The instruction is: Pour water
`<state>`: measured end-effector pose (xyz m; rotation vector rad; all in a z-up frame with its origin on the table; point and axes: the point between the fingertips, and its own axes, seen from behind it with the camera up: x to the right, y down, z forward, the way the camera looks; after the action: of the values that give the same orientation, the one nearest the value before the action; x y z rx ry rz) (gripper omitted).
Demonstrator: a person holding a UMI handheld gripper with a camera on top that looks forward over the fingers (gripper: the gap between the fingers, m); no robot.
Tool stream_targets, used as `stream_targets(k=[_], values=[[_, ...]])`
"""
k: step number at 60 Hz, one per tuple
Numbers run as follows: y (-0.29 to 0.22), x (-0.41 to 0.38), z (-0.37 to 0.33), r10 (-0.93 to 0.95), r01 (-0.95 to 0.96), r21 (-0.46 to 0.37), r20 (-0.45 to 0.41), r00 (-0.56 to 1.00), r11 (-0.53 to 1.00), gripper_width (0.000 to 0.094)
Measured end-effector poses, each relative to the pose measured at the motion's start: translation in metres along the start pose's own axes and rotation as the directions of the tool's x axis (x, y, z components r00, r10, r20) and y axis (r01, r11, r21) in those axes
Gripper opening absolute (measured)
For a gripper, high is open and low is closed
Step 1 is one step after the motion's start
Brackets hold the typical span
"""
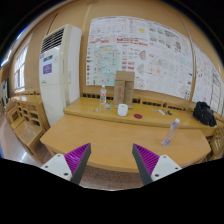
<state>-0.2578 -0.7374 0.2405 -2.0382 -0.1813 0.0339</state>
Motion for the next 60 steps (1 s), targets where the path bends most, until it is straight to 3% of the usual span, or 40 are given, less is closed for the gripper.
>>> stream_targets(k=[9,20,33,48,60], values=[[0.026,0.035,0.012,0.037,-0.038,-0.036,-0.022,0.999,0.999,0.0851],[0.090,0.134,0.055,0.058,-0.068,-0.101,-0.094,0.994,0.993,0.0850],[0.143,0.262,0.128,0.047,-0.068,-0.120,-0.173,0.984,0.990,0.0850],[0.125,0.389,0.248,0.102,-0.108,-0.024,-0.185,0.977,0.994,0.0847],[0.088,0.440,0.336,0.143,-0.134,0.065,-0.159,0.977,0.989,0.0817]])
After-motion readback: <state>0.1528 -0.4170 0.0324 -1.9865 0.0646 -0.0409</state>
